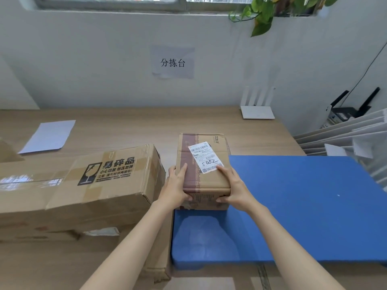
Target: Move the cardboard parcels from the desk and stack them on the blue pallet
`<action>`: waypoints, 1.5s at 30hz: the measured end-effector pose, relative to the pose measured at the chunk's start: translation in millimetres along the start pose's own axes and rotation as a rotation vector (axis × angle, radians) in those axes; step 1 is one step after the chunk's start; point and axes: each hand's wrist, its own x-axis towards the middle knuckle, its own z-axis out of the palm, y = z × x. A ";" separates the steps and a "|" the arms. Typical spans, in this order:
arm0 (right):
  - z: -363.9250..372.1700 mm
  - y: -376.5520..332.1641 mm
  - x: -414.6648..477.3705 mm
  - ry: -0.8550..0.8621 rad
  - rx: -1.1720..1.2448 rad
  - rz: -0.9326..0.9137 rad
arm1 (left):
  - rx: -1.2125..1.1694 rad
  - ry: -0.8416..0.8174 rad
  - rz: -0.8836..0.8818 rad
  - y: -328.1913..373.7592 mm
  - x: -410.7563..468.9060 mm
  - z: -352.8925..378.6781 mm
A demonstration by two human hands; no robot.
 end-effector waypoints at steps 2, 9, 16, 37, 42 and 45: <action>0.3 0.9 2.3 -0.003 -0.003 -0.002 | 0.005 0.002 0.001 -0.2 0.3 -0.4; 1.0 0.4 3.8 -0.013 -0.008 0.002 | -0.012 -0.010 -0.010 2.2 0.5 0.8; -5.0 -5.3 2.2 -0.075 -0.058 0.048 | 0.001 -0.074 -0.034 5.9 0.3 -0.7; -29.6 -177.9 16.2 0.183 -0.126 -0.190 | 0.094 0.408 0.124 -4.3 -63.1 -156.0; 28.3 -257.4 23.9 0.172 -0.114 -0.330 | 0.056 0.509 0.057 -60.0 -104.2 -210.9; 75.8 -309.1 26.1 0.162 -0.108 -0.396 | 0.052 0.555 -0.007 -109.8 -136.4 -244.1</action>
